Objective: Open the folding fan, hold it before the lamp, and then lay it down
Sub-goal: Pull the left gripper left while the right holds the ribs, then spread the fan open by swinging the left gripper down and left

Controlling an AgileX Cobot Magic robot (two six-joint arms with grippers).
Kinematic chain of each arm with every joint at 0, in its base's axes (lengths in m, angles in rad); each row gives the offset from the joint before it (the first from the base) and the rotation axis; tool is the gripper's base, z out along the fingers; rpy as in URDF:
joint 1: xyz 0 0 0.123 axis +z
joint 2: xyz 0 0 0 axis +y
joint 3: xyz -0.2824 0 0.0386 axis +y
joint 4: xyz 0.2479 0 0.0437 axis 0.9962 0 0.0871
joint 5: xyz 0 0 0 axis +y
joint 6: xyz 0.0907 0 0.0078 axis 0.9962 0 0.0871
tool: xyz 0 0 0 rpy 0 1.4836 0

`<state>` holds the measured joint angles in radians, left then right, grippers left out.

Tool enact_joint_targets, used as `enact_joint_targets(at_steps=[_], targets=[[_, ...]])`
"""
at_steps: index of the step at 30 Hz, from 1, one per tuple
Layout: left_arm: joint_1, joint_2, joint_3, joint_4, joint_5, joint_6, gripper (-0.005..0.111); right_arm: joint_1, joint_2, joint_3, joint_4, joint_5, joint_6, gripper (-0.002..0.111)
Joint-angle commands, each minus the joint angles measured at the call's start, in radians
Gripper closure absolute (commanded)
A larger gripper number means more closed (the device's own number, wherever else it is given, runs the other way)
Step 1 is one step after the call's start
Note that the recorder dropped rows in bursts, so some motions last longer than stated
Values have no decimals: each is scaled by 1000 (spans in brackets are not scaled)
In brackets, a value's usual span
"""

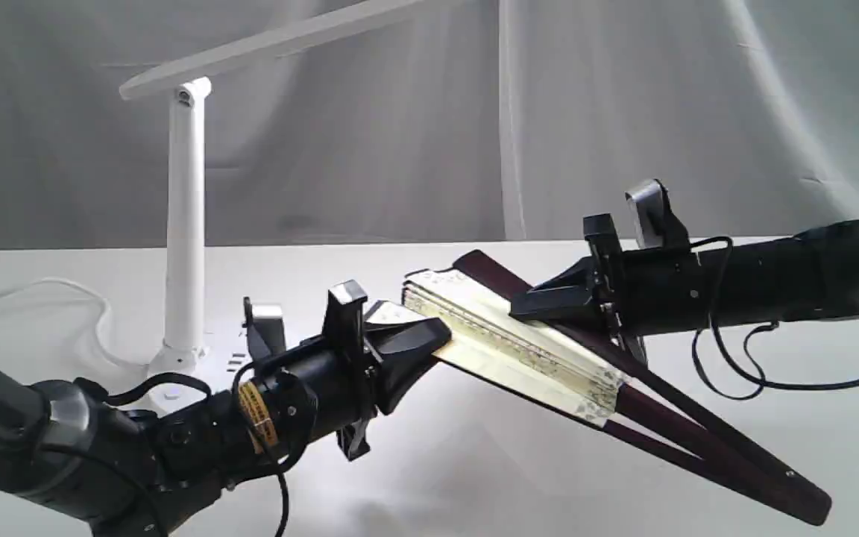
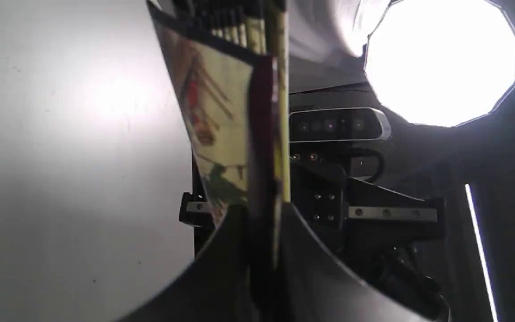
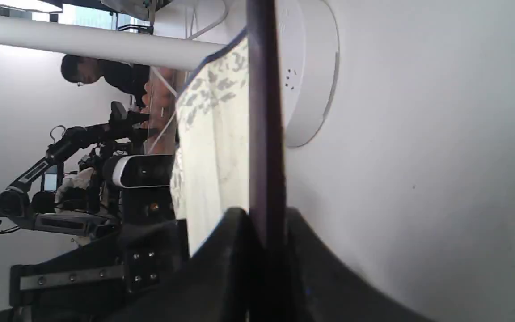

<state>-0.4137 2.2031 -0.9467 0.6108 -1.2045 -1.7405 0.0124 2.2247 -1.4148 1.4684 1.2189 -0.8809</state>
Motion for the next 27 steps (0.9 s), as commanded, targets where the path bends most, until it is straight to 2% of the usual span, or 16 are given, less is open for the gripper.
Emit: enact_joint_targets(at_steps=[1, 17, 27], targets=[[-3, -12, -2, 16, -17, 16, 107, -1, -5, 5, 11, 2, -9, 108], [-3, -12, 4, 57, -17, 16, 107, -3, -5, 5, 46, 2, -31, 108], [-3, -17, 86, 13, -17, 19, 107, -38, -5, 5, 110, 2, -31, 108]])
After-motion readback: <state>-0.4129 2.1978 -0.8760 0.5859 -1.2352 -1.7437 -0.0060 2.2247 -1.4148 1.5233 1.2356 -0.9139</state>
